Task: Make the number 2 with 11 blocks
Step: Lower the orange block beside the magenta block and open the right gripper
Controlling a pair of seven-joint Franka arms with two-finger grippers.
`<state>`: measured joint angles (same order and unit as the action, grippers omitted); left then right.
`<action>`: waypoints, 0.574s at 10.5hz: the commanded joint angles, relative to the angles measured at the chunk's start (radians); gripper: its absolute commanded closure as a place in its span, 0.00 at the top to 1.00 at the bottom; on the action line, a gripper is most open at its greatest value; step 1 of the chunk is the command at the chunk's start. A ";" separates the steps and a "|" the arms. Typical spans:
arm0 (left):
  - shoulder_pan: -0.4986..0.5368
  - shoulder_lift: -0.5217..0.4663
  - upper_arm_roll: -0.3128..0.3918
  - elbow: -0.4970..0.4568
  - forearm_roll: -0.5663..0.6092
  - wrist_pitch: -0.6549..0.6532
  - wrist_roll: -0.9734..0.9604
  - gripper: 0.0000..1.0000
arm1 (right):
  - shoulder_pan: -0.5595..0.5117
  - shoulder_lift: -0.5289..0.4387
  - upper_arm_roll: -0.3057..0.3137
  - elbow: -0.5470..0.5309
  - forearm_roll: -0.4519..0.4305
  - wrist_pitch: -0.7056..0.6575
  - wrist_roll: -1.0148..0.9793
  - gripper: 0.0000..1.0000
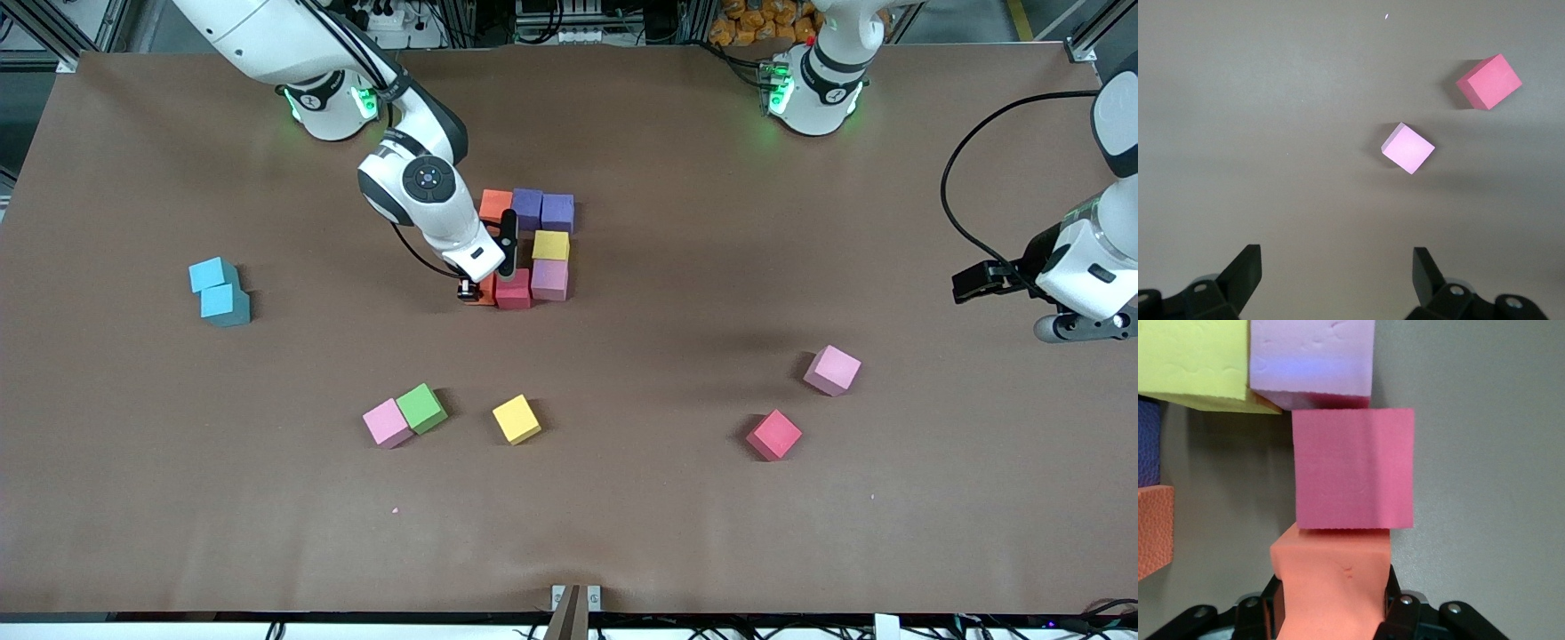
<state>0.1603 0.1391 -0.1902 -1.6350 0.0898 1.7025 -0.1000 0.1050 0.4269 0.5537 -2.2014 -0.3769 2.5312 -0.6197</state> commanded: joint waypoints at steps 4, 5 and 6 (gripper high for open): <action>0.001 0.010 -0.003 0.015 0.016 -0.017 0.014 1.00 | 0.022 0.016 -0.008 0.015 -0.011 -0.011 0.012 0.30; 0.002 0.008 -0.003 0.015 0.016 -0.017 0.022 1.00 | 0.022 0.018 -0.008 0.015 -0.011 -0.011 0.012 0.30; 0.005 0.008 -0.003 0.015 0.016 -0.017 0.023 1.00 | 0.022 0.018 -0.008 0.015 -0.011 -0.011 0.012 0.30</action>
<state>0.1609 0.1425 -0.1902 -1.6351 0.0898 1.7025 -0.1000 0.1128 0.4305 0.5537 -2.2014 -0.3769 2.5287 -0.6192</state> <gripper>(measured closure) 0.000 0.419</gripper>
